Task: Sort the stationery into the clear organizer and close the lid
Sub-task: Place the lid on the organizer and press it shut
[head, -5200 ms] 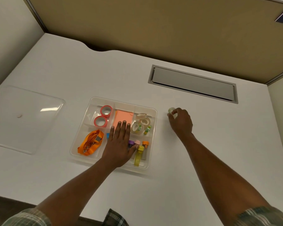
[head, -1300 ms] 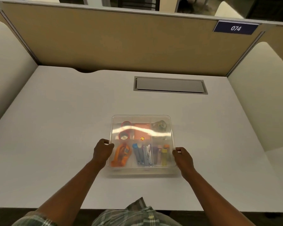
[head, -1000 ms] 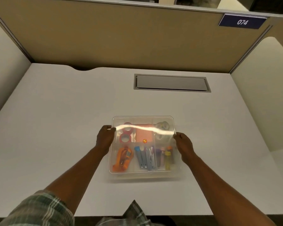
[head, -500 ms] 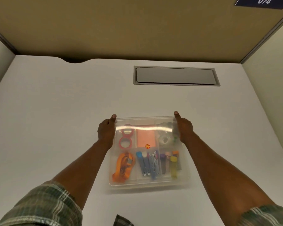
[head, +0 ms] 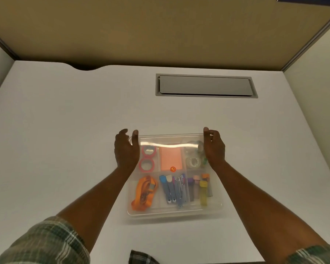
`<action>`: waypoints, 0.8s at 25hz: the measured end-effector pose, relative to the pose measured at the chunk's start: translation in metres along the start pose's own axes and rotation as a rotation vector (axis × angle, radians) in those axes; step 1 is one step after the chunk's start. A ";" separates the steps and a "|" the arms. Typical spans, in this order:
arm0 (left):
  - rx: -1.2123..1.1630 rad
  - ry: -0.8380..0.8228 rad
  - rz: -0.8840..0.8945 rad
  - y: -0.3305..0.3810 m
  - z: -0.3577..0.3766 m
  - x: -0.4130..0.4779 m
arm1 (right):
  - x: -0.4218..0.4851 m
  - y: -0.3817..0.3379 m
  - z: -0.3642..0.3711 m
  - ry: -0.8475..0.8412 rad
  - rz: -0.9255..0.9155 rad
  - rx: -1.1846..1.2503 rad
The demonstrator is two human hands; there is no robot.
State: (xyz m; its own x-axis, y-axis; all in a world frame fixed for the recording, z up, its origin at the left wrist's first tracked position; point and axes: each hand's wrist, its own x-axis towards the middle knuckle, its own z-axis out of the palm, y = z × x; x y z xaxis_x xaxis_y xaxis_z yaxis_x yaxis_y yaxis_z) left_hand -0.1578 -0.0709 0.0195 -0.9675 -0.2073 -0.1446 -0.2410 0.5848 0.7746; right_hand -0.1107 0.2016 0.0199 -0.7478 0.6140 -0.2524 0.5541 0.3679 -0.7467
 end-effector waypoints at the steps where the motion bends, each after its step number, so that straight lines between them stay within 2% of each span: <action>1: 0.116 -0.018 0.117 -0.002 -0.002 -0.008 | -0.009 0.003 -0.002 -0.029 -0.082 -0.046; 3: 0.305 -0.099 0.247 -0.007 -0.007 -0.035 | -0.034 0.014 -0.007 -0.095 -0.177 -0.151; 6: 0.466 -0.203 0.325 -0.034 -0.014 -0.088 | -0.080 0.043 -0.013 -0.110 -0.251 -0.309; 9: 0.603 -0.223 0.360 -0.050 -0.014 -0.122 | -0.109 0.065 -0.016 -0.083 -0.299 -0.441; 20: 0.718 -0.190 0.370 -0.045 -0.008 -0.126 | -0.116 0.064 -0.014 -0.086 -0.281 -0.552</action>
State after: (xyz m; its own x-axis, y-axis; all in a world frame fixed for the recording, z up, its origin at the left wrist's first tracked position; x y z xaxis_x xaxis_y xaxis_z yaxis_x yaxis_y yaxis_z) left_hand -0.0241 -0.0771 0.0078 -0.9747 0.1950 -0.1093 0.1675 0.9608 0.2208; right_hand 0.0169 0.1639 0.0102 -0.9066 0.3914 -0.1578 0.4218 0.8281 -0.3691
